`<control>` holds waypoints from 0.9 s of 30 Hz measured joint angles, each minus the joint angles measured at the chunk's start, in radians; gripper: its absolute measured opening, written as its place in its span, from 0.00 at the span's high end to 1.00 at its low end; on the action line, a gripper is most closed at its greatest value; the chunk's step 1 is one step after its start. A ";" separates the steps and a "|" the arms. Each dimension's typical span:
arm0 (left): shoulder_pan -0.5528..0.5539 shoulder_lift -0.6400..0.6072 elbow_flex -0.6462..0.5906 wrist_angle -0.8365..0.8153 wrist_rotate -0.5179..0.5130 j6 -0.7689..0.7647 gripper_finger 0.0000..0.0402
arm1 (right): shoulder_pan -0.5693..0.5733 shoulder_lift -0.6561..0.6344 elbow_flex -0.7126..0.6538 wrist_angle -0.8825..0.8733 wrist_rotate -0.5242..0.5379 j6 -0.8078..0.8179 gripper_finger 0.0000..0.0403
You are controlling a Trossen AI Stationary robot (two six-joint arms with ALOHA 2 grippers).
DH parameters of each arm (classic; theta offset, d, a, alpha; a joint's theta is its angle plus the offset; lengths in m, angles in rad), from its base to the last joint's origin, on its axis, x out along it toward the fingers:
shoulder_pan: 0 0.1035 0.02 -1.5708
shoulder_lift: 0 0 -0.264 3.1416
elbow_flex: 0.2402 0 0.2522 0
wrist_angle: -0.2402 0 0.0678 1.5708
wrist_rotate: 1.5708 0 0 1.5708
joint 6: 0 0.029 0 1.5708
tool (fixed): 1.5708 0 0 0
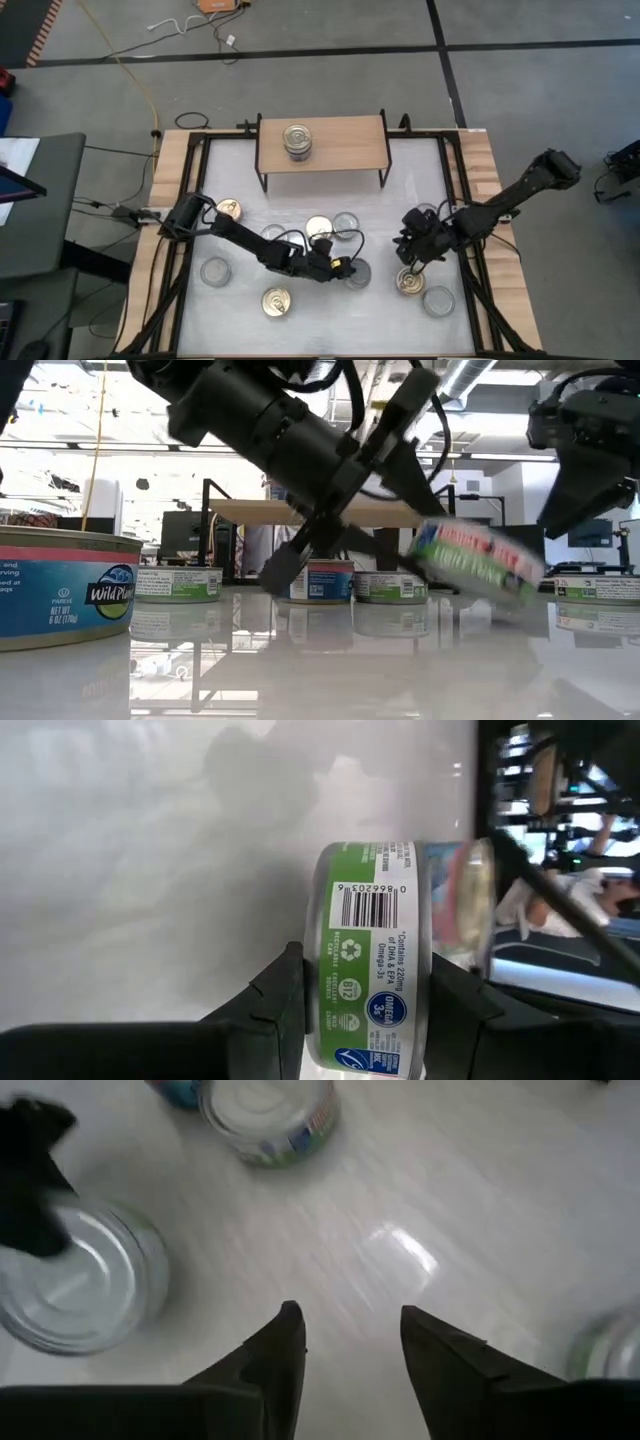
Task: Stack canned seafood by type on shelf
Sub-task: Put the green white tuna can on the shelf
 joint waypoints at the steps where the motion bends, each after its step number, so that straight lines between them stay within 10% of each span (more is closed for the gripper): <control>1: 0.005 -0.011 0.000 0.003 0.002 0.016 0.68 | 0.005 0.006 0.000 -0.016 0.000 0.017 0.52; 11: 0.040 -0.126 0.001 -0.054 0.003 0.150 0.68 | 0.003 -0.118 -0.102 -0.182 -0.086 0.142 0.57; 21: 0.064 -0.168 0.002 -0.053 0.001 0.203 0.68 | -0.115 -0.538 -0.515 0.813 -0.116 -0.075 0.57; 27: 0.072 -0.168 0.003 0.028 0.017 0.236 0.68 | -0.152 -0.564 -0.569 0.972 -0.116 0.006 0.57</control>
